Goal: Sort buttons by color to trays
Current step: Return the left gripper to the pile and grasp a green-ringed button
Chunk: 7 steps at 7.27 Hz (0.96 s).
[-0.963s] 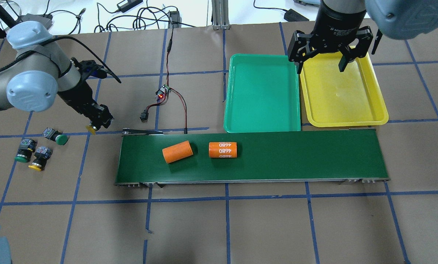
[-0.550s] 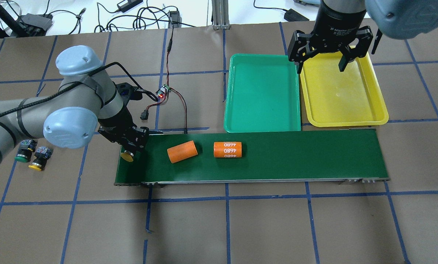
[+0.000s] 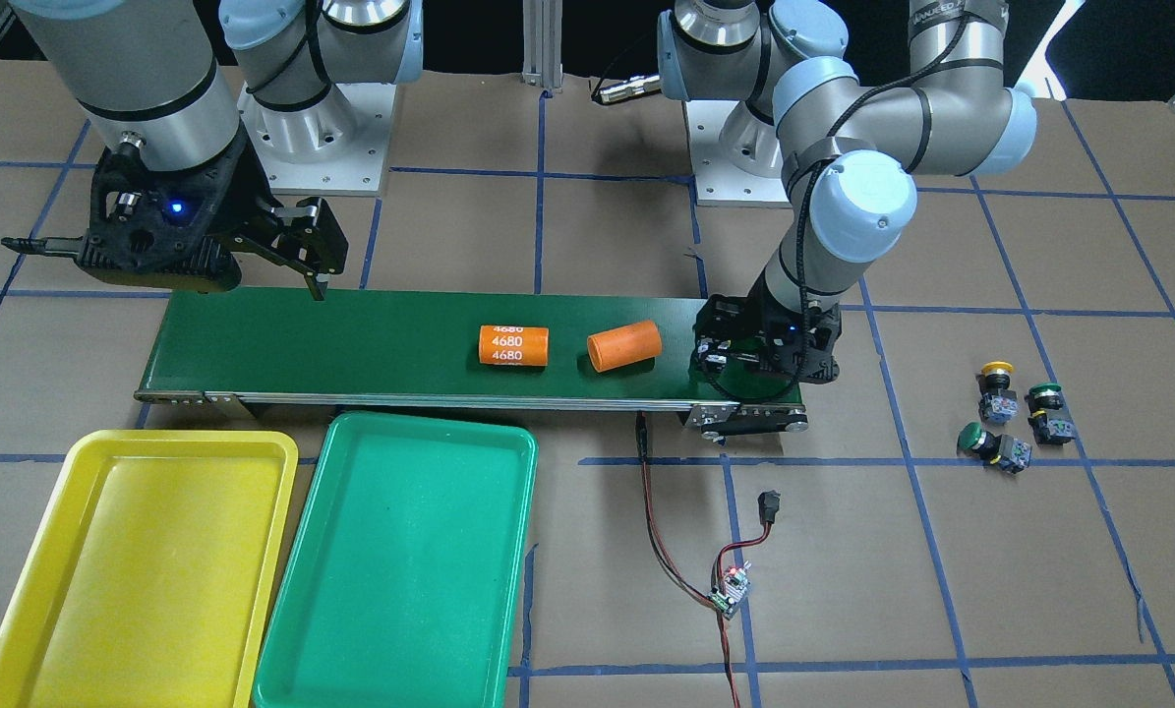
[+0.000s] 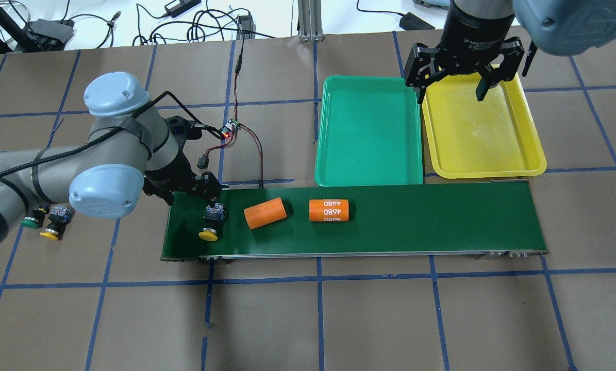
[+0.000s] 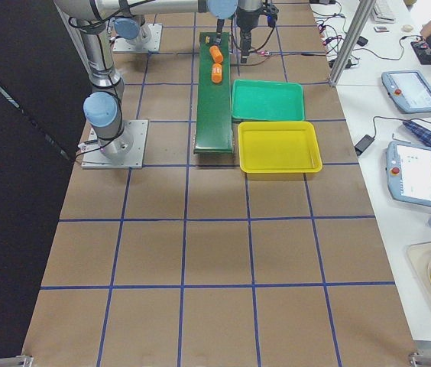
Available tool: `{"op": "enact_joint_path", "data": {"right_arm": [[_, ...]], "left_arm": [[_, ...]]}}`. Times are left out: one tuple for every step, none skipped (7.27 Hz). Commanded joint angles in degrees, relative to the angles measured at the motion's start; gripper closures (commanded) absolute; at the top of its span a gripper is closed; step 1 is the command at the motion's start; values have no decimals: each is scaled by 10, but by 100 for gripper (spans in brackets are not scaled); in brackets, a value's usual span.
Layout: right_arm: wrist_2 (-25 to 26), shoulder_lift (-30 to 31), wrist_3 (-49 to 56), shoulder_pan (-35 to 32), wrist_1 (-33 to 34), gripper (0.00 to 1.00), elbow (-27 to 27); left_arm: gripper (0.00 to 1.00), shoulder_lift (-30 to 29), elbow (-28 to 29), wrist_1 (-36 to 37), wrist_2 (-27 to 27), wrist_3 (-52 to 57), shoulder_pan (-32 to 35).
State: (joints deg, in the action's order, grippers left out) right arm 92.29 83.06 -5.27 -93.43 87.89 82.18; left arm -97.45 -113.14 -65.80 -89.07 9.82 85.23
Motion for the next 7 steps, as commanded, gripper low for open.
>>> {"op": "enact_joint_path", "data": {"right_arm": [[0,0,1,0,0,0,0],[0,0,1,0,0,0,0],[0,0,1,0,0,0,0],[0,0,1,0,-1,0,0],[0,0,1,0,0,0,0],[0,0,1,0,0,0,0],[0,0,1,0,0,0,0]], "left_arm": [[0,-33,82,-38,4,134,-124],[0,-65,110,-36,-1,205,-168],[0,-105,137,-31,-1,309,-216],[0,-139,158,-31,0,381,-253],[0,-158,158,-27,-1,449,-271],[0,-177,146,16,-2,518,-277],[0,-186,138,39,-4,562,-279]]}}
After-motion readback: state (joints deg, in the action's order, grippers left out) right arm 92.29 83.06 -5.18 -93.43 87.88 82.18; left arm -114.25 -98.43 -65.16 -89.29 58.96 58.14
